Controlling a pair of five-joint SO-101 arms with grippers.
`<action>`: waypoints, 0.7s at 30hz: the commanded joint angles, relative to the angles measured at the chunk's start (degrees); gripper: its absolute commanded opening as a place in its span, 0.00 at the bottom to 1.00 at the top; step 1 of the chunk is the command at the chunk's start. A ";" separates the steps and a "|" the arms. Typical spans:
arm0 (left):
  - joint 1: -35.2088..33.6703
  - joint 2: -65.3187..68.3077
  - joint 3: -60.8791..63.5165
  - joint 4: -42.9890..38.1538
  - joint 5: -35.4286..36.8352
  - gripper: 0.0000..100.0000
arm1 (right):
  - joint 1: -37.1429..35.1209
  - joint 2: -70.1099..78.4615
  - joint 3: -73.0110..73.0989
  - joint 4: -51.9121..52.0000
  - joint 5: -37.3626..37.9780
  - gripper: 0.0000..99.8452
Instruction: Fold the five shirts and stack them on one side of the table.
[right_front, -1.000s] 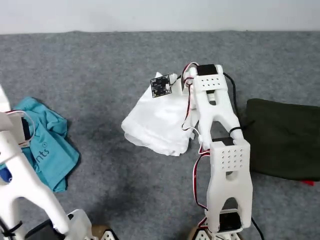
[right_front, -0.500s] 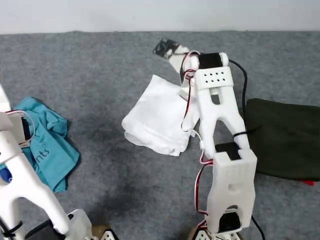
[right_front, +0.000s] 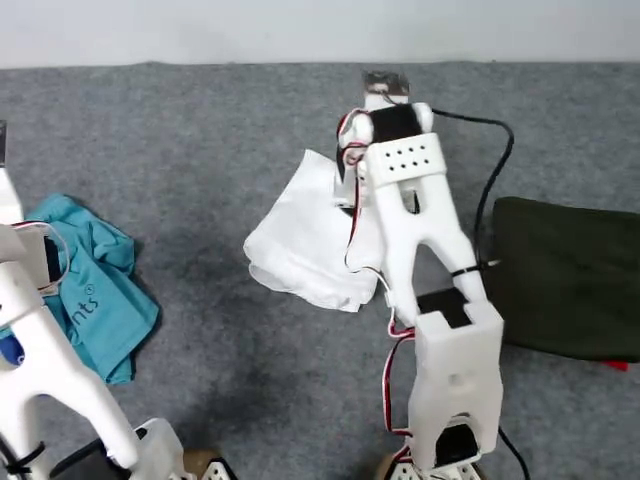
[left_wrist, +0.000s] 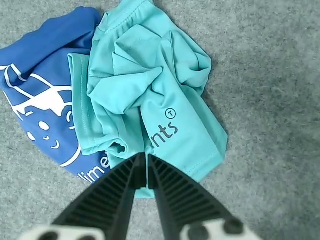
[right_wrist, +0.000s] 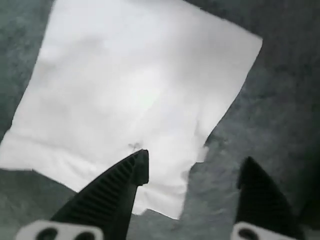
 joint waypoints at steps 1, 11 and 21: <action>0.26 -1.93 -0.40 -1.14 -0.62 0.02 | -0.40 2.51 -2.90 -3.82 -7.74 0.43; 0.26 -1.67 -0.40 -1.14 -0.62 0.02 | -1.80 13.23 -2.90 -17.27 -13.89 0.44; 0.26 -1.58 -0.40 -1.14 -0.70 0.02 | -1.45 23.52 -2.99 -18.15 -15.03 0.10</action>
